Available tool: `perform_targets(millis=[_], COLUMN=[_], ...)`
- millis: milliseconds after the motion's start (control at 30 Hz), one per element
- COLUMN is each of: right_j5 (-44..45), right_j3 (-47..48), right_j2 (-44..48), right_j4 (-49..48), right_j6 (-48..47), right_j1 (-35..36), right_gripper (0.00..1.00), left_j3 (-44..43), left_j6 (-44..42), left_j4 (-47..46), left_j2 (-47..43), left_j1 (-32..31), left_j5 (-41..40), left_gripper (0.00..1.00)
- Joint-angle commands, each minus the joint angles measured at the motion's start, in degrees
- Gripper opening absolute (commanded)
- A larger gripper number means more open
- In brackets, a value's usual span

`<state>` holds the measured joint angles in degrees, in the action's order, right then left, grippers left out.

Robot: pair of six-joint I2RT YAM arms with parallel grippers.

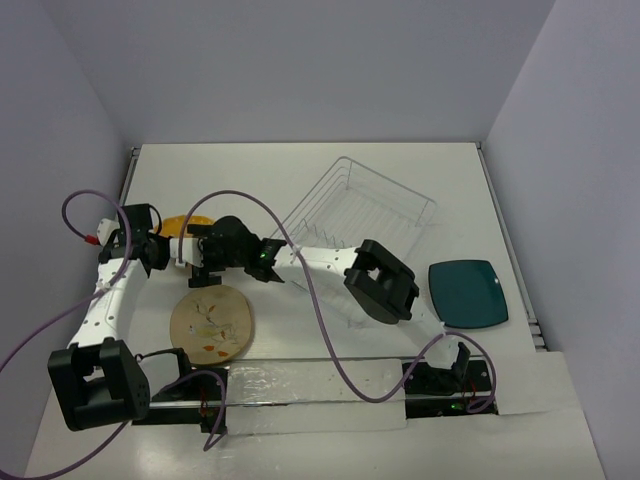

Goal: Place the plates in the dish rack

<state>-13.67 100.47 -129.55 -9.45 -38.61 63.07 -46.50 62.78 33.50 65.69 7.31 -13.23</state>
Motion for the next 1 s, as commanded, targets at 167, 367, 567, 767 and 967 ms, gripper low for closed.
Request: perform_targets(millis=[167, 367, 567, 767, 967], right_j5=[10.05, 12.72, 17.58, 17.93, 19.66], right_j3=[5.5, 9.42, 13.7, 13.82, 12.13], right_j2=[-5.41, -8.14, -10.47, -10.51, -7.98], right_j4=[-5.83, -4.0, -3.52, -1.62, -2.07], right_j6=[1.64, 3.36, 5.91, 4.25, 6.79], right_j1=[-0.25, -0.23, -0.31, -0.23, -0.94], right_gripper=[1.0, 0.68, 0.34, 0.0, 0.22], left_j3=[-4.5, -4.62, -4.93, -5.41, -5.36], left_j6=[0.59, 0.61, 0.07, -0.12, 0.42], left_j4=[-2.91, -3.21, -3.21, -2.04, -0.71], left_j2=[-1.16, -1.45, -1.88, -3.07, -1.76], left_j1=[-1.56, -2.07, -2.39, -2.39, -2.21], left_j5=[1.28, 1.52, 0.97, -0.75, -2.15], left_gripper=[0.0, 0.0, 0.0, 0.0, 0.35])
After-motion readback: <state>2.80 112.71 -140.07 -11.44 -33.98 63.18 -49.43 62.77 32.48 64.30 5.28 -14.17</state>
